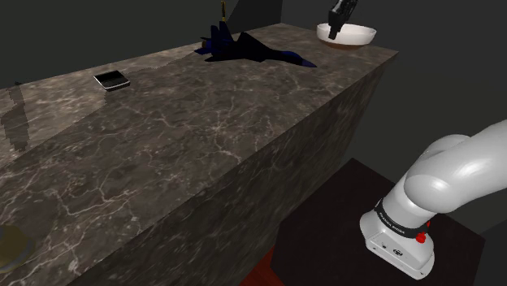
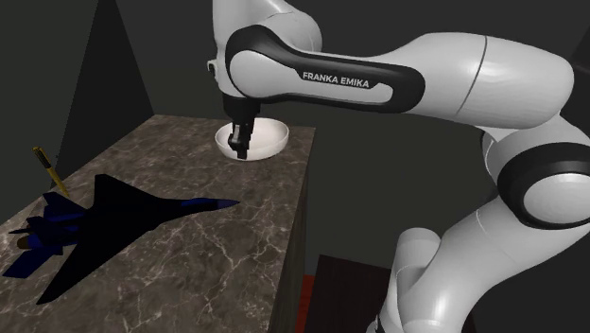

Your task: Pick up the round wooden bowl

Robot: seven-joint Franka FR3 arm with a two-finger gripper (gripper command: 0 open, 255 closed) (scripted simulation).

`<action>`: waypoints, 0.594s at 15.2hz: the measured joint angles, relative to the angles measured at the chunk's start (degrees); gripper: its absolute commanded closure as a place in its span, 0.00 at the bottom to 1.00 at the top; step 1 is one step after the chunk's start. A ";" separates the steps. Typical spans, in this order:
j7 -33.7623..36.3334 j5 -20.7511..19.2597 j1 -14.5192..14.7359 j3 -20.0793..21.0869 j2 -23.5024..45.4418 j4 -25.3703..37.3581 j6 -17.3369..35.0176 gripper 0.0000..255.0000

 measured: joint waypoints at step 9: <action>-0.78 0.41 0.15 0.14 2.93 9.70 -6.74 1.00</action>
